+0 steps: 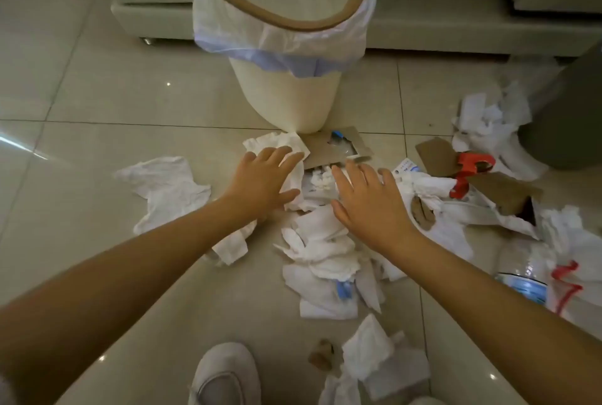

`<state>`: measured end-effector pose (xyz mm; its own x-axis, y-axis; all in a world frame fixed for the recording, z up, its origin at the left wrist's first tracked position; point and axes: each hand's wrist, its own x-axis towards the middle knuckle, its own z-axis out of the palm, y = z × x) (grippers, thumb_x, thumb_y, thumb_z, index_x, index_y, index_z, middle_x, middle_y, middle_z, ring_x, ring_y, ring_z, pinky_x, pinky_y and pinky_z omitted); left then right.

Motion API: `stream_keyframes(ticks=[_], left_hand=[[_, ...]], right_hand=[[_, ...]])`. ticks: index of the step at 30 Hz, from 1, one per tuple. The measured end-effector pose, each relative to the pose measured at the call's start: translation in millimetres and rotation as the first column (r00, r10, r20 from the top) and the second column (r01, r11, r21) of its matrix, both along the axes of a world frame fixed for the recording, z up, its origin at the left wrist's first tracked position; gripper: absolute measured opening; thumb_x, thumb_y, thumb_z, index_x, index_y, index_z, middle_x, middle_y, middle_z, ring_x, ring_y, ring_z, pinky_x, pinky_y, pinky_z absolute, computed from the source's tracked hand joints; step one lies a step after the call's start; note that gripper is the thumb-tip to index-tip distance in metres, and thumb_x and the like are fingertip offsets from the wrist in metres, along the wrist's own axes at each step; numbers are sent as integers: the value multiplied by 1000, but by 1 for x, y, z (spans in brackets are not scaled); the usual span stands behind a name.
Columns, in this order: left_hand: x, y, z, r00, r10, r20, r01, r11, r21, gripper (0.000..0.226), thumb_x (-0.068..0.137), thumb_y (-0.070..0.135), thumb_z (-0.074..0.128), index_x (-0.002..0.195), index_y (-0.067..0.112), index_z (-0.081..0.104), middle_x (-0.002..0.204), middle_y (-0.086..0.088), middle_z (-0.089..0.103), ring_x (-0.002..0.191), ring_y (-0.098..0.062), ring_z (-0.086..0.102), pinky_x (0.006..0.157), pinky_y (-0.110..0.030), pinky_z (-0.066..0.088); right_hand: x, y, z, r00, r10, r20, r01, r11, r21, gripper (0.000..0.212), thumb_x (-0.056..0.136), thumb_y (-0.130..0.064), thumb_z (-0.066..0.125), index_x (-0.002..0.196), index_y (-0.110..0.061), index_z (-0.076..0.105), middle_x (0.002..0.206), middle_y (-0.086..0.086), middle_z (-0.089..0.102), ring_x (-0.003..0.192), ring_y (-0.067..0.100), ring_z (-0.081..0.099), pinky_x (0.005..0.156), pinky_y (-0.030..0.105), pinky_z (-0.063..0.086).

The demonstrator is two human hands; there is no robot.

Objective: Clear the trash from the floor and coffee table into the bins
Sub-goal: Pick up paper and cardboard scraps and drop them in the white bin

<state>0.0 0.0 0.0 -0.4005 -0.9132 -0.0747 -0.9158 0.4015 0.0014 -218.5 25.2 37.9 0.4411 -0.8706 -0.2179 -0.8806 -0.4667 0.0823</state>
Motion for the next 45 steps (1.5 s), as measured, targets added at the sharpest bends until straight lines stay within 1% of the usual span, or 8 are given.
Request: stream_keyframes(ticks=[7,15,18,22,26,33,40,45], left_hand=[[1,-23,-21,985,155,75,-166,973,161,89,81,66,53,149,30,10,156,-8,20,132,-31,38,95,-47,41],[-5,-22,-21,990,122,69,-136,959,249,45,92,40,50,133,26,42,116,-5,59,95,-27,61,76,-35,42],[-5,-12,-15,996,73,45,-79,985,155,32,94,26,46,125,25,51,107,-2,61,84,-25,62,66,-31,42],[7,7,7,993,-103,-62,98,992,-80,36,72,14,76,107,20,69,90,-6,69,56,-23,62,48,-29,50],[26,19,14,983,-163,-89,137,960,-243,50,70,11,81,118,16,67,107,-11,69,76,-26,69,62,-34,57],[50,22,12,983,-177,-53,158,954,-256,62,70,5,80,128,15,60,117,-15,65,95,-28,67,75,-37,57],[60,24,6,984,-170,-54,153,960,-234,71,66,4,82,131,16,57,120,-15,64,97,-29,66,77,-39,56],[64,26,9,983,-174,-60,158,965,-208,73,61,6,85,129,15,59,118,-15,65,95,-29,67,75,-38,57]], right_hand=[[10,9,-4,994,65,88,-51,986,-157,52,78,-39,69,121,-11,62,123,15,61,103,31,62,86,46,49],[8,12,-20,997,34,71,-26,993,-113,51,76,-40,71,118,-12,64,124,16,61,106,32,62,87,48,48],[7,2,-26,998,2,67,-1,1000,-13,58,81,-40,64,131,-15,51,138,13,49,119,31,51,96,48,40],[8,-23,-41,996,-36,84,29,996,84,70,87,-45,53,146,-23,22,152,6,23,136,27,28,104,49,26],[18,-49,-51,993,-26,113,8,987,158,87,82,-52,59,148,-28,7,155,5,11,141,27,15,107,56,22],[40,-64,-76,999,29,28,-35,972,234,105,69,-75,55,147,-36,-3,156,10,-2,143,35,3,104,66,21],[55,-71,-81,997,77,-25,-72,983,171,75,84,-33,57,145,-33,14,147,20,16,127,43,30,82,42,47],[57,-70,-66,981,143,-132,-140,990,36,40,85,-18,60,124,-25,49,117,10,55,82,24,61,58,27,54]])
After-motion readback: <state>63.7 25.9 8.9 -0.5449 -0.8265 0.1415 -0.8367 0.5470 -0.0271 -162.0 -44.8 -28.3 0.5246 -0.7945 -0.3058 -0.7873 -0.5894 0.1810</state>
